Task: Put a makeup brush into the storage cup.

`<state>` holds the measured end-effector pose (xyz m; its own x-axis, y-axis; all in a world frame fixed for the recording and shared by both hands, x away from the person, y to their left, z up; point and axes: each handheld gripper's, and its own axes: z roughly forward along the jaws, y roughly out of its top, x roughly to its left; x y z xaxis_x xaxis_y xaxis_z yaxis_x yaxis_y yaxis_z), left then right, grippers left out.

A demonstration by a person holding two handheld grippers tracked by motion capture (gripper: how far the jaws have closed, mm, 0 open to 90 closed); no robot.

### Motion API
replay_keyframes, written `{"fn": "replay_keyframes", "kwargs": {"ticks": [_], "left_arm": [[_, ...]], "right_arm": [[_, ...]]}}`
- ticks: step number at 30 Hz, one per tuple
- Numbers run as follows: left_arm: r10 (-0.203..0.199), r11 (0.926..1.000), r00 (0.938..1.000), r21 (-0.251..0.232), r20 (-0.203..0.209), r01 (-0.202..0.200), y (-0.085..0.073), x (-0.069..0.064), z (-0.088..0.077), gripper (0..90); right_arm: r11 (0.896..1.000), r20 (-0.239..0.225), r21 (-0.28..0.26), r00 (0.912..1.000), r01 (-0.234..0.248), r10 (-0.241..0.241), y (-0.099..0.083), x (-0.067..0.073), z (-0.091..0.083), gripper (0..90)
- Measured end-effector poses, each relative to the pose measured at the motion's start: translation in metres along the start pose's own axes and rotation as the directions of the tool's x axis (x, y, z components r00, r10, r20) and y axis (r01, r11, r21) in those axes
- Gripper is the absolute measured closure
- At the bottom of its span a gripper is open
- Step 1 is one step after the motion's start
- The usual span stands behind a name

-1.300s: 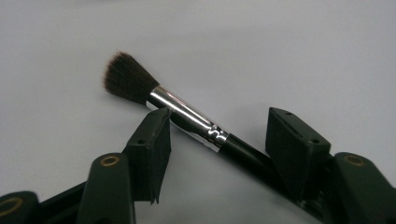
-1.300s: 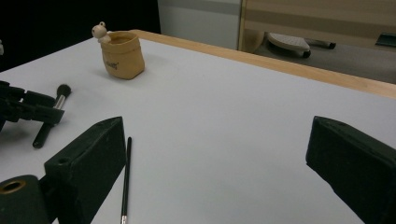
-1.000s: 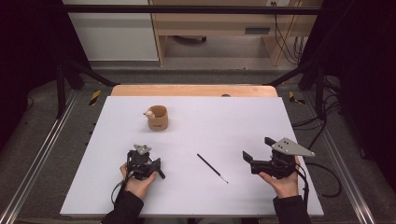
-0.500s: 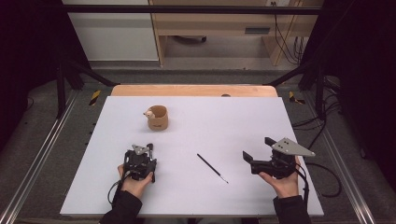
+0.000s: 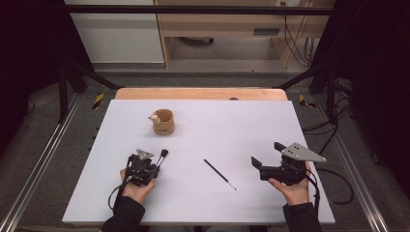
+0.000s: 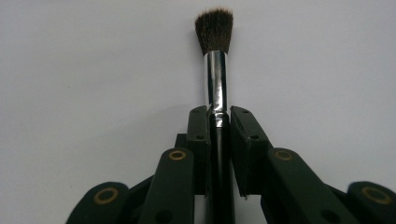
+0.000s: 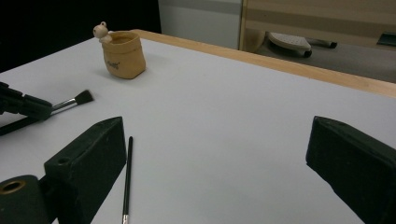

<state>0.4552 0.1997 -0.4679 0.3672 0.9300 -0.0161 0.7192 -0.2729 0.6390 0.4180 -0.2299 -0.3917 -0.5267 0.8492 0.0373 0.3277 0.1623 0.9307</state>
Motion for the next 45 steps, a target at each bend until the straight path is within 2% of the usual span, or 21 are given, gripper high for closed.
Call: {"fn": "replay_keyframes", "kwargs": {"ticks": [13,21,29,36,38,41,42,44,45], "left_arm": [[0.039,0.9992,0.9987,0.005,0.033,-0.039,0.001,0.003,0.0,77.9],[0.065,0.9978,0.9954,0.01,0.07,-0.066,0.002,0.009,0.0,78.0],[0.08,0.9968,0.993,0.006,0.087,-0.08,0.002,0.01,0.0,76.2],[0.09,0.9958,0.9901,-0.024,0.107,-0.088,0.007,0.013,-0.009,65.0],[0.093,0.9955,0.9894,-0.03,0.112,-0.09,0.01,0.015,-0.012,57.6],[0.099,0.9951,0.985,-0.011,0.141,-0.098,0.015,0.018,-0.015,52.4],[0.103,0.9946,0.984,-0.004,0.145,-0.104,0.017,0.019,-0.016,47.3],[0.111,0.9937,0.9826,0.0,0.15,-0.112,0.02,0.021,-0.019,46.7],[0.115,0.9932,0.9813,0.002,0.154,-0.117,0.023,0.023,-0.021,43.4]], "right_arm": [[1.0,0.0,-0.014,1.0,-0.01,0.01,0.001,-0.003,-0.004,5.3],[1.0,-0.003,-0.013,0.9999,-0.011,0.01,0.0,-0.003,-0.003,5.2],[1.0,-0.004,-0.018,0.9998,-0.017,0.017,0.0,-0.005,-0.005,5.2],[1.0,-0.003,-0.018,0.9998,-0.019,0.019,0.0,-0.006,-0.006,5.2],[1.0,-0.003,-0.017,0.9998,-0.019,0.019,0.0,-0.006,-0.006,5.2],[1.0,-0.003,-0.017,0.9998,-0.021,0.021,0.0,-0.006,-0.006,5.2],[1.0,-0.002,-0.015,0.9998,-0.019,0.019,0.0,-0.006,-0.006,5.2],[1.0,-0.001,-0.016,0.9998,-0.02,0.02,0.0,-0.006,-0.006,5.2],[1.0,-0.003,-0.016,0.9998,-0.019,0.019,0.001,-0.006,-0.007,5.2]]}}
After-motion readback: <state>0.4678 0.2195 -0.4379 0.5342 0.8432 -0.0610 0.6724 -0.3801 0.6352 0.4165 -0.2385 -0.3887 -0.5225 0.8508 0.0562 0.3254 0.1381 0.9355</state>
